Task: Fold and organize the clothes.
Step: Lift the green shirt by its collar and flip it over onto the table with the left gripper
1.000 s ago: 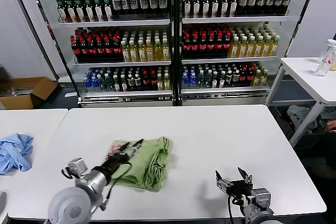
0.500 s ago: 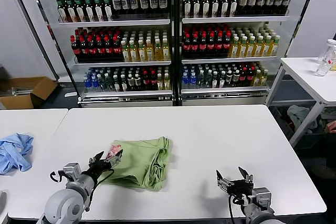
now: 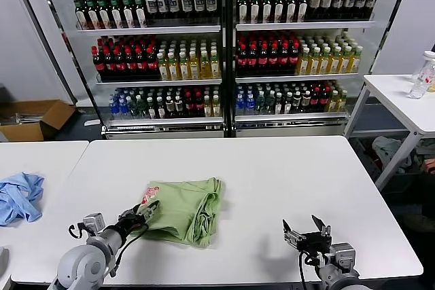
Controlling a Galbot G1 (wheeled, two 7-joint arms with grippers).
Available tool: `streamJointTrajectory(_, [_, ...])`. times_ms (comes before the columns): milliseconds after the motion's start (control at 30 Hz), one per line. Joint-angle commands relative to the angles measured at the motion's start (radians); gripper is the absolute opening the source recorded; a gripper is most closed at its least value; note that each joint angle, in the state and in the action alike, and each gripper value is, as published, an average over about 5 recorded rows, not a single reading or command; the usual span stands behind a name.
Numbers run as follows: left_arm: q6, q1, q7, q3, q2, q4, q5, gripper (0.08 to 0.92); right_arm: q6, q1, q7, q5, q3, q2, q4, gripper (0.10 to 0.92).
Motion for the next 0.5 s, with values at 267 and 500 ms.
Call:
streamJointTrajectory(267, [0.033, -0.016, 0.024, -0.09, -0.049, 0.071, -0.387, 0.274, -0.001, -0.001, 0.002, 0.012, 0.01, -0.016, 0.008, 0.823])
streamJointTrajectory(500, [0.032, -0.011, -0.014, -0.232, -0.091, 0.085, -0.576, 0.109, -0.003, -0.005, 0.005, 0.011, 0.01, -0.006, 0.016, 0.823])
